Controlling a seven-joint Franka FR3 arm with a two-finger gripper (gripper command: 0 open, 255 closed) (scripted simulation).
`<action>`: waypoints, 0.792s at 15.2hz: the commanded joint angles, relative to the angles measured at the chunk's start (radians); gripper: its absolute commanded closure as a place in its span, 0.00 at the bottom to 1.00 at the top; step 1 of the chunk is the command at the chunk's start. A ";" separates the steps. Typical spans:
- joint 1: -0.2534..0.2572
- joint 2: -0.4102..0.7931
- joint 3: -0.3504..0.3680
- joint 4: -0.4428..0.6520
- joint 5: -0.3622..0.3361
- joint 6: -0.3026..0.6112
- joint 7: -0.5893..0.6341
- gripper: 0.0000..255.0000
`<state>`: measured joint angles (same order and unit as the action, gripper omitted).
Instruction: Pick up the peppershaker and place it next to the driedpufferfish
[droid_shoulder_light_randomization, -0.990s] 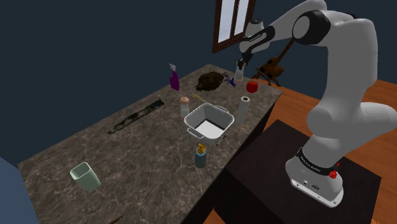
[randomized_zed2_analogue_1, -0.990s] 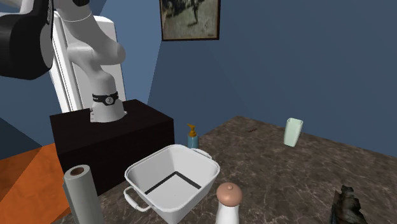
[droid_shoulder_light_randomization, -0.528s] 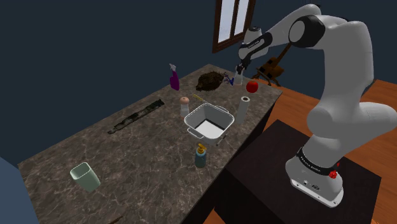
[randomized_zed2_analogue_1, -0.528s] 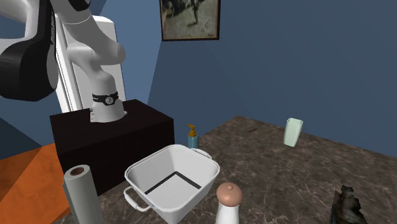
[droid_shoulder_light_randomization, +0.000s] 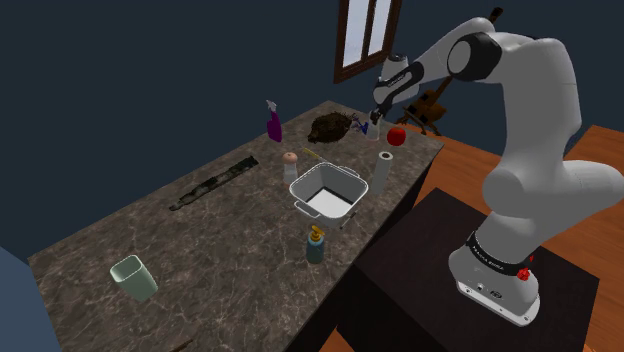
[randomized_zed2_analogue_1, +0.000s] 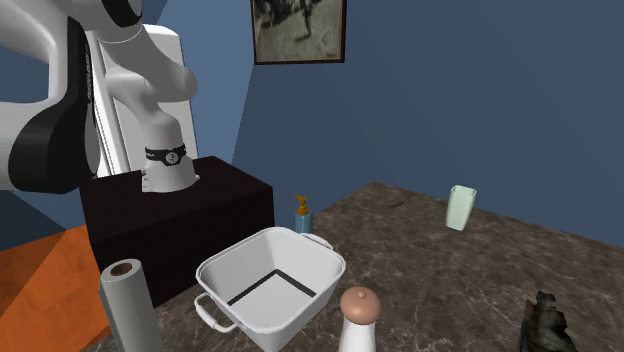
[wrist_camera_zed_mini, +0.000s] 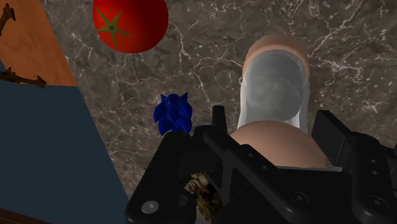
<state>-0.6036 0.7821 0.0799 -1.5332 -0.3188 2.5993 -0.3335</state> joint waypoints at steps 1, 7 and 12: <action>0.003 0.019 -0.004 0.005 -0.004 0.014 0.005 1.00; 0.011 0.079 -0.017 0.023 -0.013 0.057 0.018 1.00; 0.017 0.132 -0.028 0.045 -0.020 0.089 0.028 1.00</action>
<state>-0.5870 0.9039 0.0541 -1.4931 -0.3375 2.6816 -0.3063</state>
